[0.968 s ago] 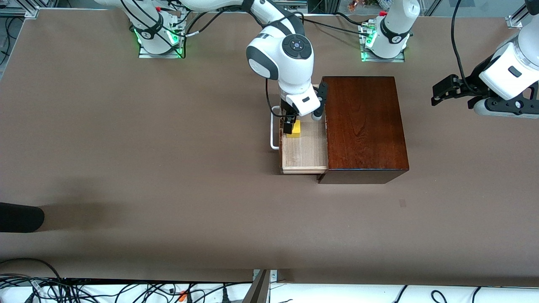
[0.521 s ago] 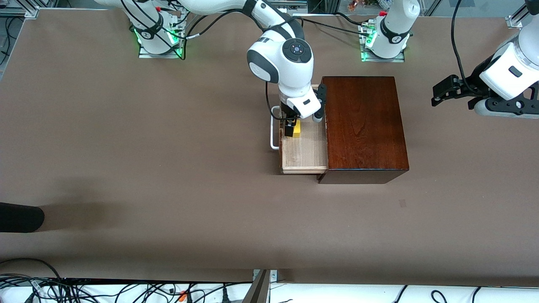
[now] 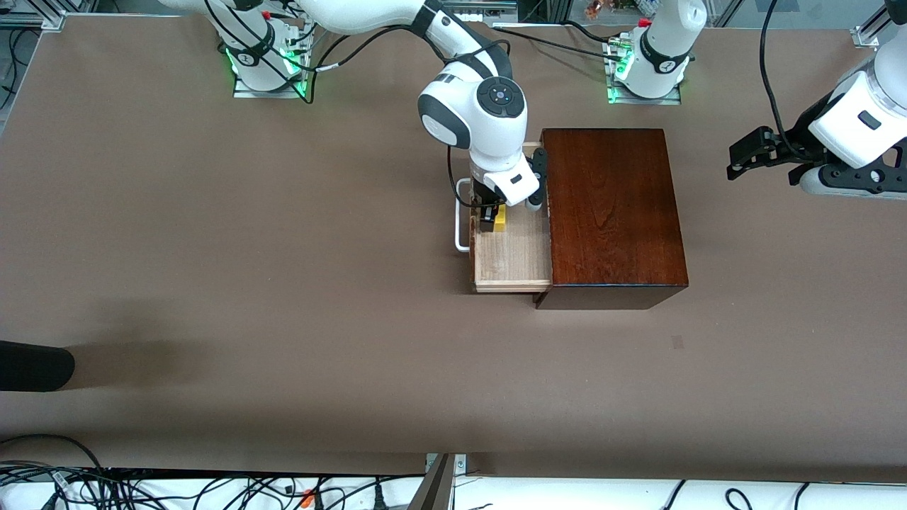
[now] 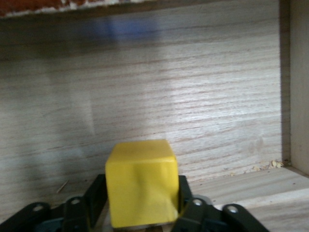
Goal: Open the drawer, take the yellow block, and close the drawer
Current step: 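Lower the right gripper and grasp the yellow cube, then lift the yellow cube with the right gripper while the left gripper reaches the handle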
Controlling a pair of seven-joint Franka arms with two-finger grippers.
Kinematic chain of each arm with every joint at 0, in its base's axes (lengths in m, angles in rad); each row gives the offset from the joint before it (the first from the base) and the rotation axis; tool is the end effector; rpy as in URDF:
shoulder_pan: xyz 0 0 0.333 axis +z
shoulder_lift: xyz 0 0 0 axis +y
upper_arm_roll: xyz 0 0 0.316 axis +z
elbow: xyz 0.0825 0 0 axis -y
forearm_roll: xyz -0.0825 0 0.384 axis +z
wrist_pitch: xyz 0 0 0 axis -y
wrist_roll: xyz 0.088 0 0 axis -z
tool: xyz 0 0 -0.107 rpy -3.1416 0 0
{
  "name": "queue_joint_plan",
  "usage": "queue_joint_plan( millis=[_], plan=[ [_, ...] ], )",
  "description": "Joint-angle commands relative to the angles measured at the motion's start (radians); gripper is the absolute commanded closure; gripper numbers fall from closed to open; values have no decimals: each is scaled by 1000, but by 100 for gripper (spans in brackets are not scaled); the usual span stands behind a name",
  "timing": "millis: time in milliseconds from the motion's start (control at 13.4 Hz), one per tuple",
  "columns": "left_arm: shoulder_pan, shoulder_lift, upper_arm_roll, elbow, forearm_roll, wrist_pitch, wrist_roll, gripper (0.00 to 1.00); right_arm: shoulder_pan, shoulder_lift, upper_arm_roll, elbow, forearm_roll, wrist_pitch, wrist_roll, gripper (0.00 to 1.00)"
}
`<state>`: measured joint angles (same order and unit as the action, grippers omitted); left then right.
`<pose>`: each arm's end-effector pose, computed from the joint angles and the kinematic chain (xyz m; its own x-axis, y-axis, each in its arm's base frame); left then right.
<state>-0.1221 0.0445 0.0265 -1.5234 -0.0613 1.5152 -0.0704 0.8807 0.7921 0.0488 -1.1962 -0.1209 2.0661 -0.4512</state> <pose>0.5592 -0.0609 0.6174 0.9980 -0.0285 -0.0567 -0.0253 -0.9981 0.0562 0.4702 0.6017 0.3167 0.1501 0.9880 0.0363 0.9830 -0.1531 0.1018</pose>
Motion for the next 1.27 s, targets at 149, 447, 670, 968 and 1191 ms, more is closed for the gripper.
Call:
queue_joint_plan(
  millis=[149, 447, 670, 968, 1191],
  plan=[
    [-4, -6, 7, 6, -2, 5, 23, 0, 1, 9, -7, 32, -9, -9, -15, 90],
    [-4, -5, 7, 6, -2, 22, 21, 0, 3, -11, -6, 46, -3, -79, 0, 91],
    [-4, -6, 7, 6, -2, 26, 21, 0, 3, -24, -4, 171, 4, -255, 18, 91],
    [-5, -6, 4, 14, 5, 40, 21, 0, -31, -118, -15, 196, 17, -386, 45, 91],
    [-8, -6, 6, 15, 29, 43, 21, 0, -150, -177, -12, 194, 50, -428, 46, 90]
  ],
)
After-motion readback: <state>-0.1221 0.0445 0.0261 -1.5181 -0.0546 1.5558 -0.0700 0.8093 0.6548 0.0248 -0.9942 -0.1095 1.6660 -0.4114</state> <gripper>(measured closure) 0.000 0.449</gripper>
